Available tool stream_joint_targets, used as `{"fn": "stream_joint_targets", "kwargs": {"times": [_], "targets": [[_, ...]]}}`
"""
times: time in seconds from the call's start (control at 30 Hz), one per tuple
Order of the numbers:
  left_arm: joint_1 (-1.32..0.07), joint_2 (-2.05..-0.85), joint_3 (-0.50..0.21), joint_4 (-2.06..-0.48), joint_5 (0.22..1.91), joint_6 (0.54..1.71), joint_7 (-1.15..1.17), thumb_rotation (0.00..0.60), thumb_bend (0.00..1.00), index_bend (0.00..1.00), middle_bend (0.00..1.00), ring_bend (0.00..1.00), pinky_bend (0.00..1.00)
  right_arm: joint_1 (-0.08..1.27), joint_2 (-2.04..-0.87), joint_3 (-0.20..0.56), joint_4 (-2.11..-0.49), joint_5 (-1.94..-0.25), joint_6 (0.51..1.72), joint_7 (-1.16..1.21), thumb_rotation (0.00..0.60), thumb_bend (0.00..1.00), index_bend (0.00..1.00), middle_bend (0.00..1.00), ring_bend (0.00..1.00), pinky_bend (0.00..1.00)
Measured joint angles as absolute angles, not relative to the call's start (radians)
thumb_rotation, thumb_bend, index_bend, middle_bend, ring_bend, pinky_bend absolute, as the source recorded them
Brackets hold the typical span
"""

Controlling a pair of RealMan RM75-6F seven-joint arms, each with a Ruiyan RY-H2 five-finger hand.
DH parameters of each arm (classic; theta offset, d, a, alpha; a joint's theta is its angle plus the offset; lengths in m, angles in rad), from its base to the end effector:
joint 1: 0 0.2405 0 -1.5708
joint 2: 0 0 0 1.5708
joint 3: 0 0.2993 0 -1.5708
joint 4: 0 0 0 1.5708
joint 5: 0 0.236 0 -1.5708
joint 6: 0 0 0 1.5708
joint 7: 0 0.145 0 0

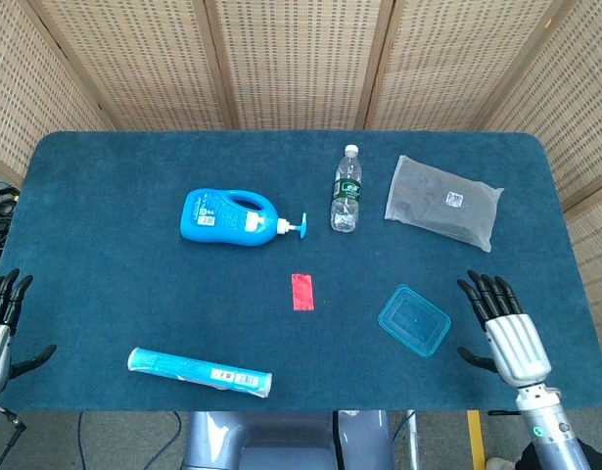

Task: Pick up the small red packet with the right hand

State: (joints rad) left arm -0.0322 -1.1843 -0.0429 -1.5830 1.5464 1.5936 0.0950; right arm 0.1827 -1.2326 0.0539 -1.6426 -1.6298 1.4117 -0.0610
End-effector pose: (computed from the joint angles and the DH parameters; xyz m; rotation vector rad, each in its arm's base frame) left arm -0.3580 0.1664 0.1440 -1.3518 -0.7991 -0.9057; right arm -0.3056 -0.2157 0.0954 1.5789 -0.8870 1.0691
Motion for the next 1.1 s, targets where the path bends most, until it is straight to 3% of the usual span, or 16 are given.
{"fn": "stream_joint_targets", "kwargs": {"times": [0.5, 1.1], "targets": [[-0.036, -1.166, -0.054, -1.584, 1.522, 1.578, 0.043, 0.600, 0.14, 0.00, 0.00, 0.00, 0.00, 0.335, -1.492, 0.135, -1.716, -1.392, 1.193, -0.283, 0.600, 0.16, 0.00, 0.00, 0.00, 0.00], [-0.041, -1.163, -0.054, -1.584, 1.514, 1.563, 0.031, 0.600, 0.14, 0.00, 0.00, 0.00, 0.00, 0.419, -1.702, 0.195, -1.645, -1.214, 1.160, -0.420, 0.600, 0.31, 0.00, 0.00, 0.00, 0.00]]}}
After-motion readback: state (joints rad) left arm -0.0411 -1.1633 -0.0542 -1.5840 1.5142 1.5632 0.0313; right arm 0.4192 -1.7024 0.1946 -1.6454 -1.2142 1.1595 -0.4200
